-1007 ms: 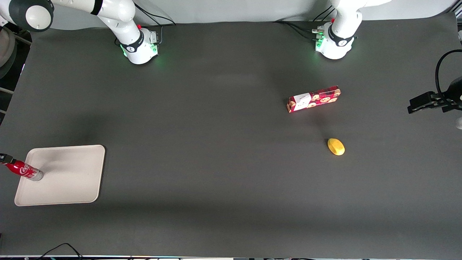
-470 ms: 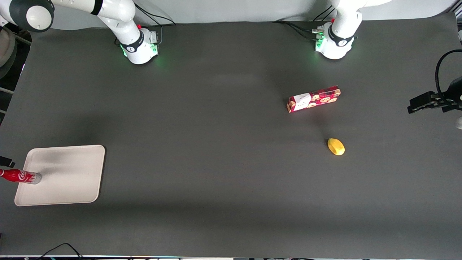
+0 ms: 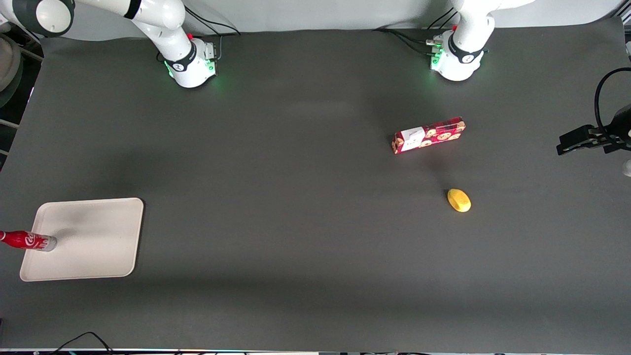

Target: Place coke bottle on tray

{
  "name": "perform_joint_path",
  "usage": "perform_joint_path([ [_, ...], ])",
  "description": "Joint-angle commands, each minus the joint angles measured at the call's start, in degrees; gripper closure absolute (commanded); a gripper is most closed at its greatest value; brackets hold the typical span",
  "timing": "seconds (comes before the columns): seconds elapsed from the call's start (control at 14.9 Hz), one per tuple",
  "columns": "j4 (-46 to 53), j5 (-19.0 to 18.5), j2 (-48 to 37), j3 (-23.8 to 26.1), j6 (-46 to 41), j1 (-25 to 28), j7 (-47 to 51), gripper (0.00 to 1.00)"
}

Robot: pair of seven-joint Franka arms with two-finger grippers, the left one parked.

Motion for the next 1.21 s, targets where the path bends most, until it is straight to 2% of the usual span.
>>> perform_joint_path([
  [0.0, -0.35, 1.29, -5.58, 0.83, -4.37, 2.63, -0.8, 0.0],
  [0.4, -0.96, 1.38, -14.63, 4.78, -17.72, 12.2, 14.55, 0.0],
  [0.54, -3.5, 1.29, -18.4, 8.37, -20.8, 15.19, 22.2, 0.0],
  [0.81, -15.0, 0.59, -28.77, 9.8, -21.87, 22.66, 30.12, 0.0],
  [1.01, -22.56, 0.59, -34.93, 9.8, -21.96, 25.66, 35.32, 0.0],
  [1.14, -25.73, 0.59, -37.22, 9.54, -22.04, 25.49, 35.33, 0.0],
])
